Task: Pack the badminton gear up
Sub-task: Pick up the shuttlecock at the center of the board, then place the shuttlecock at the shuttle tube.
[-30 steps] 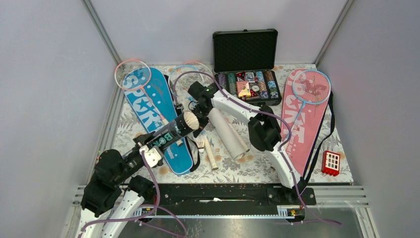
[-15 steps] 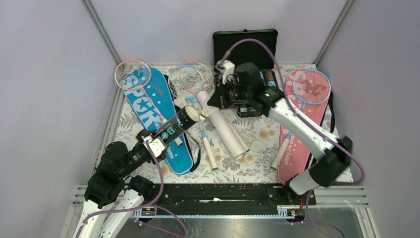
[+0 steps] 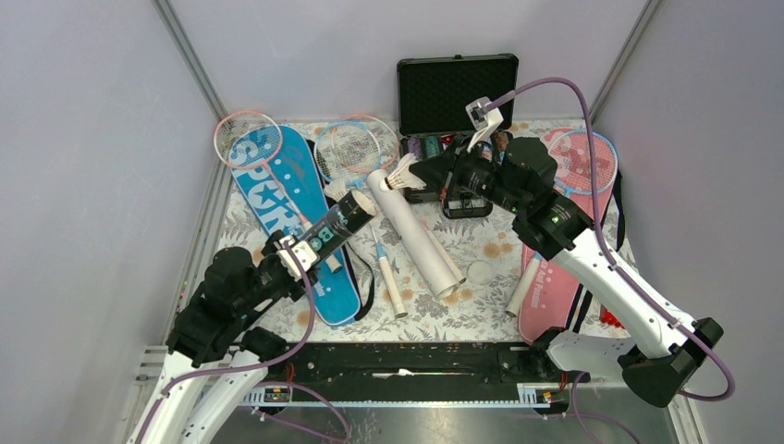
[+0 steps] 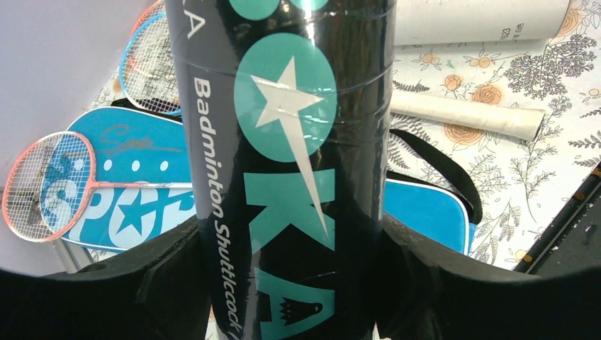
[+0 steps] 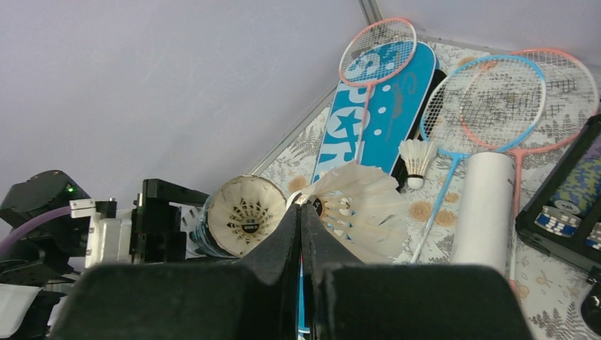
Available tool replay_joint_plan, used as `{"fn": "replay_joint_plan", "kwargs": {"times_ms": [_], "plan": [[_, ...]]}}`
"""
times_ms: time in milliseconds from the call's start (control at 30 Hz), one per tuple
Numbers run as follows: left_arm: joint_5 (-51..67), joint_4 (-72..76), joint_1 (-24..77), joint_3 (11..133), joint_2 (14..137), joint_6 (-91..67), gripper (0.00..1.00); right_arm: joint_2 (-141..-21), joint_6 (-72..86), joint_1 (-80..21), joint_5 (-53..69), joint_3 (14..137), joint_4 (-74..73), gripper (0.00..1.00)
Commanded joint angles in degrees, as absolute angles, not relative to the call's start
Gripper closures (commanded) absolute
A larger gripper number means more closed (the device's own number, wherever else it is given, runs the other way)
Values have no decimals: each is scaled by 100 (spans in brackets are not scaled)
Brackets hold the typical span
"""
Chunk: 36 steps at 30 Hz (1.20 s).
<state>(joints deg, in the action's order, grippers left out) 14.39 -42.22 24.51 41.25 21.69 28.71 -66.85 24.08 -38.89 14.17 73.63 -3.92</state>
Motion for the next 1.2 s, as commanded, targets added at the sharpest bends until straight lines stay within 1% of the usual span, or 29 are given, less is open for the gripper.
{"fn": "replay_joint_plan", "kwargs": {"times_ms": [0, 267, 467, 1033, 1167], "plan": [[1570, -3616, 2452, 4477, 2265, 2760, 76, -6596, 2696, -4003, 1564, 7392, 154, 100], [1848, -3469, 2446, 4448, 2271, 2748, 76, -6754, 3247, -4535, 1891, 7141, 650, 100], [2130, -3342, 2452, 4435, 2195, 2779, 76, -6976, 3290, -4901, 1810, 7088, 639, 100], [2459, -3085, 2452, 4269, 1942, 3096, 77, -7565, 3842, -5168, 2424, 7115, 911, 100], [2323, -3044, 2452, 4200, 1866, 3132, 77, -7557, 3861, -5168, 2450, 7204, 817, 100]]}}
